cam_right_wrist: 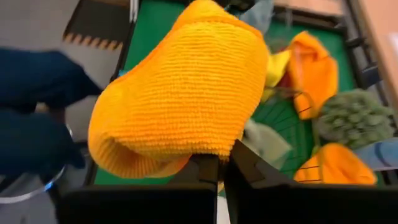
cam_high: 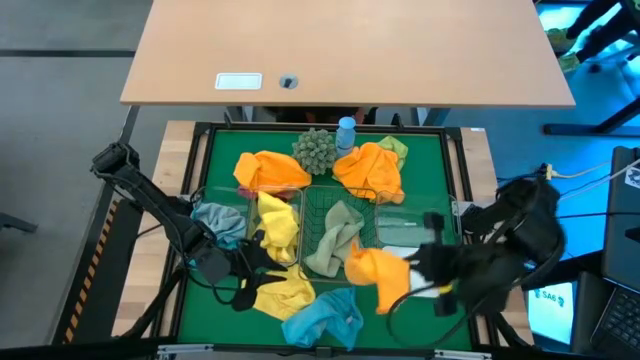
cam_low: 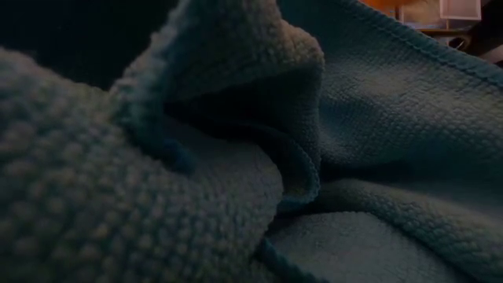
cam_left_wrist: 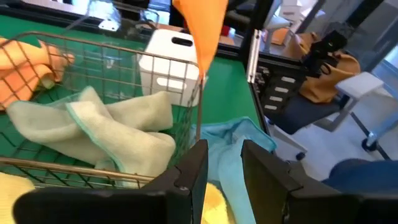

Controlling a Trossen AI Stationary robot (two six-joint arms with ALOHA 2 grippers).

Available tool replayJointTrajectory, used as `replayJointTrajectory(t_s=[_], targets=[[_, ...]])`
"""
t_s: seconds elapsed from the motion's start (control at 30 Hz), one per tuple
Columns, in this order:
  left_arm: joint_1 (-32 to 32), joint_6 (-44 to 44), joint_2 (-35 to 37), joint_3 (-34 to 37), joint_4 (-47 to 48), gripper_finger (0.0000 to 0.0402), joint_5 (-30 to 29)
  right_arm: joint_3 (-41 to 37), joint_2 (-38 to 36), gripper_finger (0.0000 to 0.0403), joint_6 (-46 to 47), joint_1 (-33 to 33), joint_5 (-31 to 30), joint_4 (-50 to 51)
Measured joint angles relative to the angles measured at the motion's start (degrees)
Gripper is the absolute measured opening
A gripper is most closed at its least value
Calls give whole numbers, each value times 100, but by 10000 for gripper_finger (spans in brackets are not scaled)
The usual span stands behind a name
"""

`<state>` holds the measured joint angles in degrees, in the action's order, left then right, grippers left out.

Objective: Sort microfiber towel by color & place in baskets
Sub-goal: Put the bottom right orange microfiber cloth into the right transparent bin

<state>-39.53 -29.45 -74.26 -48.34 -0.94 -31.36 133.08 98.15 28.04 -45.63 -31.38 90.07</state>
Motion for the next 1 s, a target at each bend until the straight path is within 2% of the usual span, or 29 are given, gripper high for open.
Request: replayJointTrajectory(t_s=[0.37, 0.47, 0.6, 0.8, 1.0], targets=[[0, 3, 0, 0, -8, 94, -218, -3, -922, 3, -146, 44, -814, -1], [0, 4, 0, 0, -8, 94, -222, -207, -1126, 2, -176, 44, -1027, -18], [0, 6, 0, 0, -7, 94, -227, -1075, -1586, 2, -7, 123, -1284, -15], [0, 7, 0, 0, -3, 94, -231, -2776, -2486, 2, 857, 613, -750, -9], [2, 10, 0, 0, -1, 94, -231, -4329, -3594, 2, 1794, 1045, -610, 3]])
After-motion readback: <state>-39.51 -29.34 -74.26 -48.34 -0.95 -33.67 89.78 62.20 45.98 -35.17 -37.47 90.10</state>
